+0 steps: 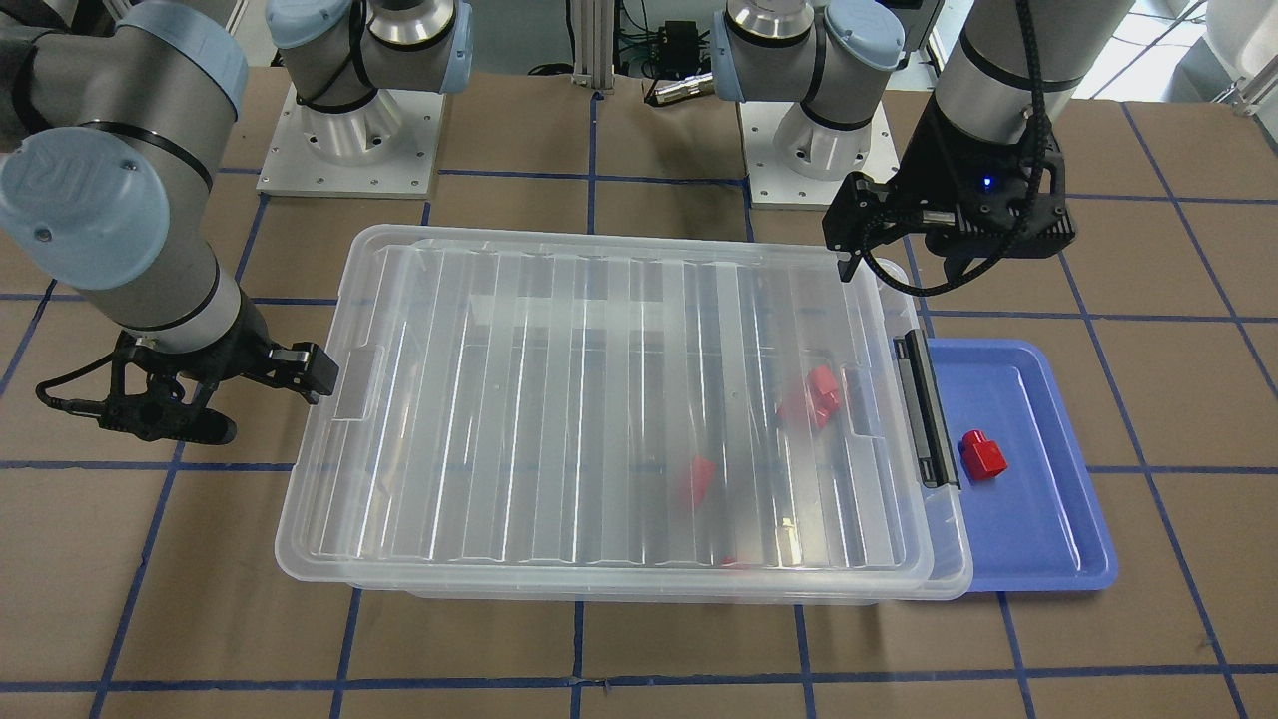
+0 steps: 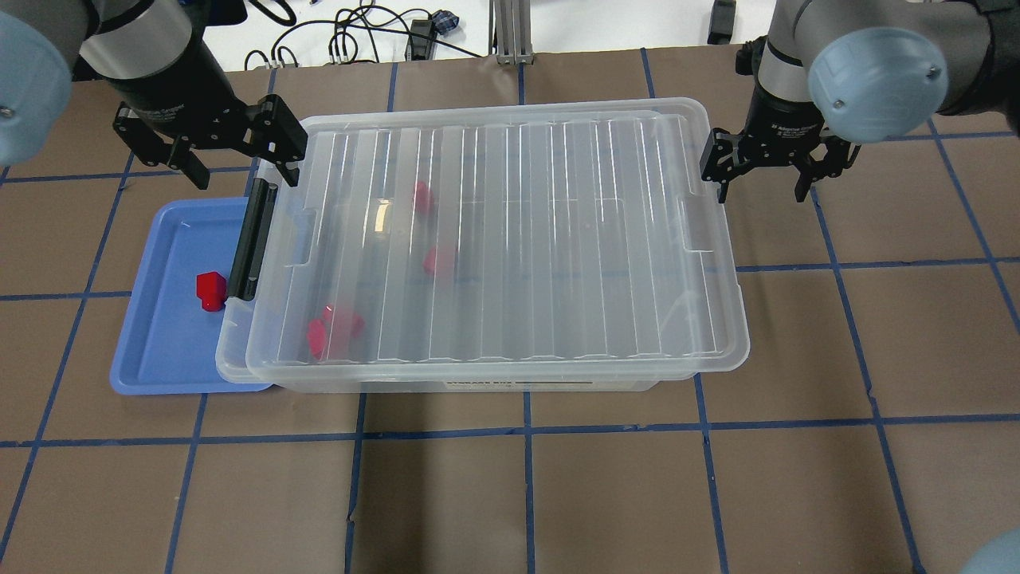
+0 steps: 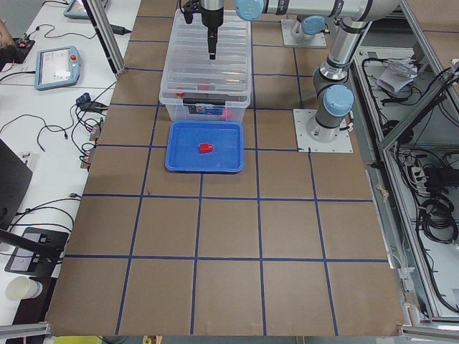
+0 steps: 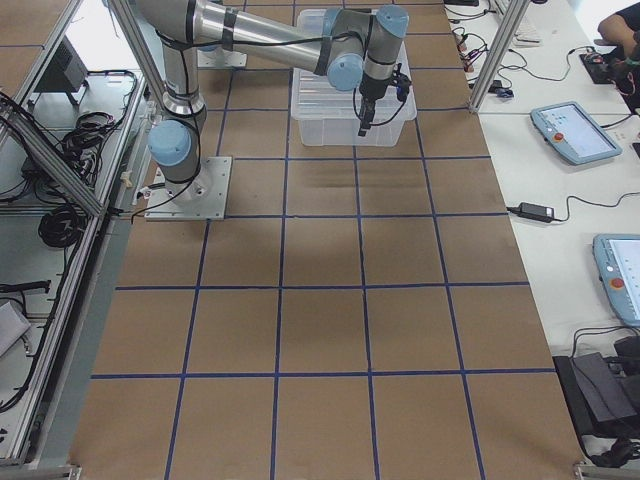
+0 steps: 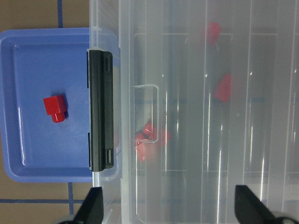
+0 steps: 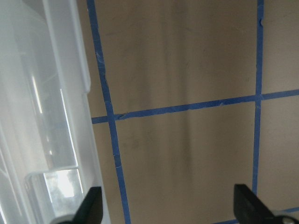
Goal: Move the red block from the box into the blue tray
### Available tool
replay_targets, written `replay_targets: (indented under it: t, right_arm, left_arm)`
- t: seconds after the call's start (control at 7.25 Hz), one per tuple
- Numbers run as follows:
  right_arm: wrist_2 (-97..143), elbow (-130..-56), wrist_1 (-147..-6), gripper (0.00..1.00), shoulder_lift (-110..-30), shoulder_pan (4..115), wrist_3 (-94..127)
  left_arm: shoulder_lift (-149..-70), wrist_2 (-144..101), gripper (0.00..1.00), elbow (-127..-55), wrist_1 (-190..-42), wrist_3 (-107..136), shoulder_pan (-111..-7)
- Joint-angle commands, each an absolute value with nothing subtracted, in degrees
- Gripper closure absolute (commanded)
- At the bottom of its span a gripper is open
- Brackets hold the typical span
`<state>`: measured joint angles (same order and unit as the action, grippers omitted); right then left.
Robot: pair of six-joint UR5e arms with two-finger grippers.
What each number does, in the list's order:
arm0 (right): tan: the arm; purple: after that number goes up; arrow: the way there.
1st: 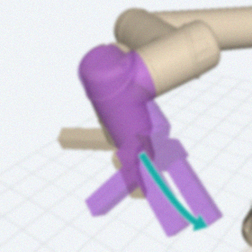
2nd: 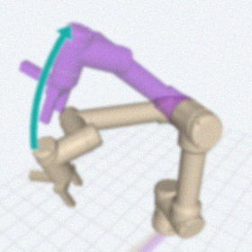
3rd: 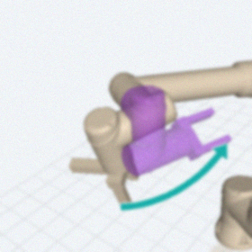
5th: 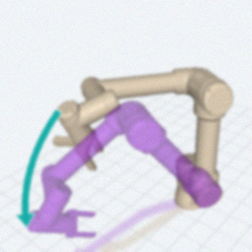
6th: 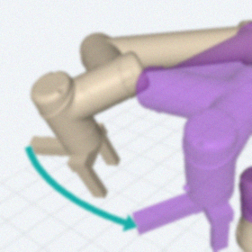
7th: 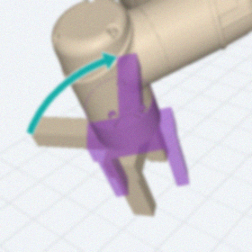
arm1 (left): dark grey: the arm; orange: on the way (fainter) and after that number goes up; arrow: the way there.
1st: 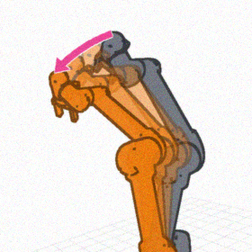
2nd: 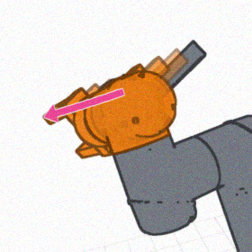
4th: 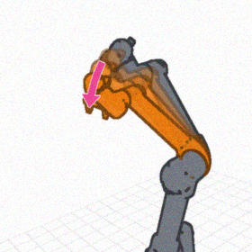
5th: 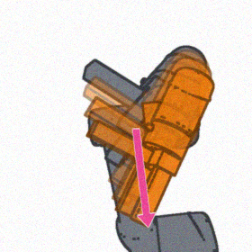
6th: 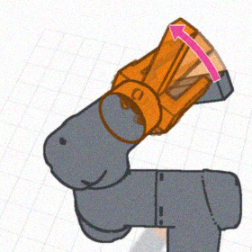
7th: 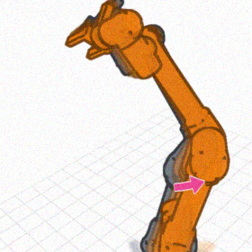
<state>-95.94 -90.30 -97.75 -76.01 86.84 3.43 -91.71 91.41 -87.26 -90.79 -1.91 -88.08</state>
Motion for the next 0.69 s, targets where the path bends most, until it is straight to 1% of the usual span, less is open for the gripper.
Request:
replay_targets:
  t: [0.0,0.14,0.28,0.41,0.55]
  right_arm:
    - [-96.0,-88.0,-97.8,0.0,-78.0,86.6,3.4]
    - [-96.0,-86.4,-98.2,0.0,-79.7,86.1,3.5]
    - [-96.0,-86.3,-97.8,0.0,-80.4,86.2,4.5]
    - [-96.1,-86.6,-95.4,0.0,-83.3,86.4,5.1]
    - [-95.9,-86.9,-89.4,0.0,-85.6,86.6,5.2]
  left_arm:
    - [-90.6,91.5,0.0,-87.4,-91.2,-1.9,-87.9]
    - [-90.2,91.8,0.0,-87.5,-91.3,-1.9,-87.9]
    - [-91.3,91.7,0.0,-87.4,-91.0,-1.8,-87.7]
    - [-91.7,91.7,0.0,-87.4,-90.9,-1.8,-88.1]
    - [-90.6,91.8,0.0,-87.5,-91.1,-1.9,-88.0]
